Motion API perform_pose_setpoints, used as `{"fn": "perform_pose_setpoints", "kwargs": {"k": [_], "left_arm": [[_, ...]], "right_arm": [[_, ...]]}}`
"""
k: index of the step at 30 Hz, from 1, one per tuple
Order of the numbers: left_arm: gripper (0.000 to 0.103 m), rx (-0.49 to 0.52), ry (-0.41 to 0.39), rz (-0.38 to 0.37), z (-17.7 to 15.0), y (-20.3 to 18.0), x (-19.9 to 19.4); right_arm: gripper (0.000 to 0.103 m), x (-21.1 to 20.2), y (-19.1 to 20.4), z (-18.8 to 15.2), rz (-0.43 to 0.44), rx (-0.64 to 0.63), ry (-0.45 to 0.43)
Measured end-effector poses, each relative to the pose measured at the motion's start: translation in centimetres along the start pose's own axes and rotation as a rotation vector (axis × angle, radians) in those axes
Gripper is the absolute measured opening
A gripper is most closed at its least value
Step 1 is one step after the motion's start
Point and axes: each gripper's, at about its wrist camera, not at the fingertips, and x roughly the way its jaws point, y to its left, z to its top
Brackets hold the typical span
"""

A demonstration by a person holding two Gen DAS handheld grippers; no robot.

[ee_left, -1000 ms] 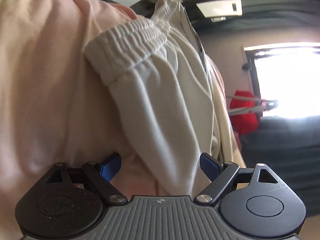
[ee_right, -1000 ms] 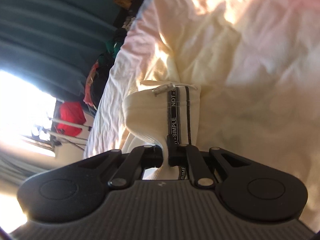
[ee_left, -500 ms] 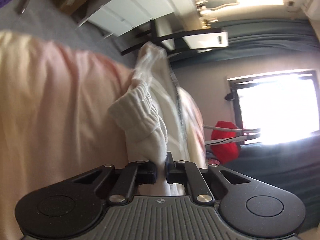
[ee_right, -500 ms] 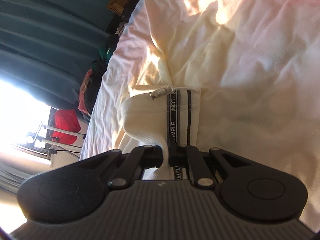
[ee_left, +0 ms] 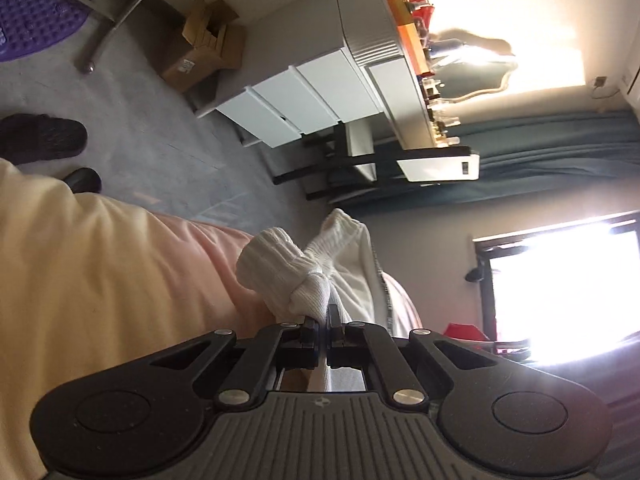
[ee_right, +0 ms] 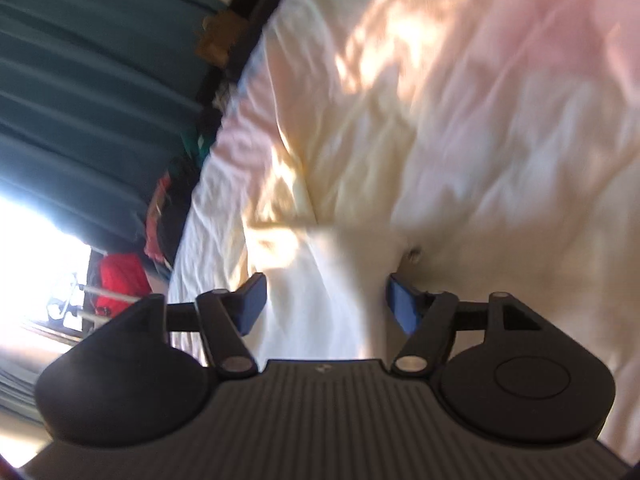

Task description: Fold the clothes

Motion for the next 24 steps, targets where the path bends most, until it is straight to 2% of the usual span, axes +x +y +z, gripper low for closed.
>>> {"fn": "perform_pose_setpoints", "kwargs": {"k": [6,10,11,12,13,14,16,19,21,24], "left_arm": [[0.004,0.163,-0.04,0.037,-0.3,-1.7,-0.2],[0.004,0.187,-0.043,0.04,-0.6,-1.8,-0.2],[0.003,0.187,-0.049,0.033,-0.7,-1.9,-0.3],[0.003,0.208,-0.07,0.025,-0.8,-2.3,-0.7],[0.003,0.228,-0.092,0.015,-1.0,-2.7,-1.0],[0.003,0.249,-0.108,-0.008,-1.2,-3.5,-1.4],[0.003,0.29,-0.14,-0.051,-1.8,-4.9,-2.2],[0.003,0.333,-0.152,-0.053,-2.5,-6.3,-3.1],[0.003,0.379,-0.124,0.017,-2.7,-6.5,-3.1],[0.003,0.423,-0.044,0.169,-2.8,-5.8,-2.3]], "right_arm": [[0.069,1.7,-0.2,0.5,-0.078,-0.048,0.102],[0.066,3.5,-0.2,0.0,-0.08,-0.055,0.136],[0.051,3.9,-0.2,-0.1,-0.077,-0.06,0.14],[0.043,4.2,-0.1,-0.1,-0.072,-0.073,0.138],[0.023,4.2,0.2,0.0,-0.065,-0.096,0.128],[0.008,4.1,0.4,0.2,-0.046,-0.113,0.117],[0.007,3.6,0.8,0.8,0.008,-0.141,0.085],[0.006,1.7,1.6,1.6,0.059,-0.195,0.006],[0.006,0.7,1.6,1.8,0.06,-0.196,-0.036],[0.006,0.9,0.7,1.7,-0.036,-0.179,-0.021]]}}
